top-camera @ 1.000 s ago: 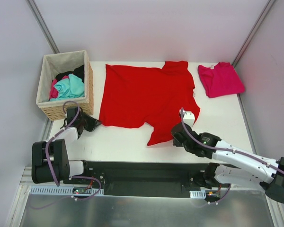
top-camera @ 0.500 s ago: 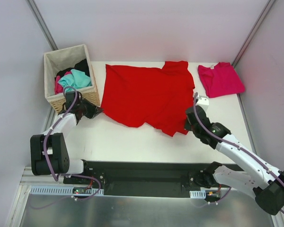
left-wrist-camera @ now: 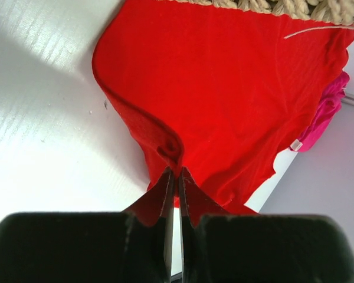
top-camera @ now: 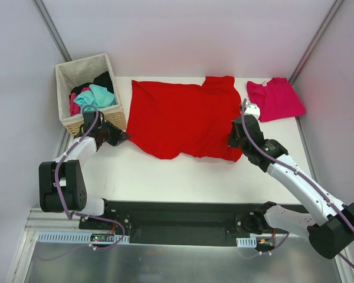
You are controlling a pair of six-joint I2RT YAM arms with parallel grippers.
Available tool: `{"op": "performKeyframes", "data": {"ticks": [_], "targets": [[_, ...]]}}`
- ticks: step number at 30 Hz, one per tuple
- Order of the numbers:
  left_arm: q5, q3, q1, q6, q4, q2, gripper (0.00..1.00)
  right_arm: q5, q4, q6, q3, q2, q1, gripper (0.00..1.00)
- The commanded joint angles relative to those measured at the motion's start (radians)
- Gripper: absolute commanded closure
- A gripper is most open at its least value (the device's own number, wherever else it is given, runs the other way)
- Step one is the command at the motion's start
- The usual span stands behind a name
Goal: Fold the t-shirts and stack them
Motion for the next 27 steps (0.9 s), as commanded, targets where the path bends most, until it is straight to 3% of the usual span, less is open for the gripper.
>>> {"op": "performKeyframes", "data": {"ticks": [1,11,16,21,27], "targets": [[-0.023,0.028,-0.004,0.057,0.062,-0.041,1.0,-0.027,0.025,-0.021,0.04,0.001,-0.004,0.99],[-0.154,-0.13,0.059,0.067,-0.098,-0.247,1.0,-0.045,0.014,-0.021,0.032,-0.002,-0.002,0.99],[-0.163,-0.184,0.131,0.103,-0.24,-0.393,1.0,-0.053,0.012,-0.022,0.032,-0.011,-0.002,0.99],[-0.15,-0.208,0.159,0.122,-0.279,-0.521,1.0,-0.045,0.002,-0.026,0.023,-0.043,-0.002,0.99],[0.012,-0.07,0.145,0.137,-0.244,-0.395,1.0,-0.015,-0.009,-0.041,0.024,-0.078,-0.006,1.0]]}}
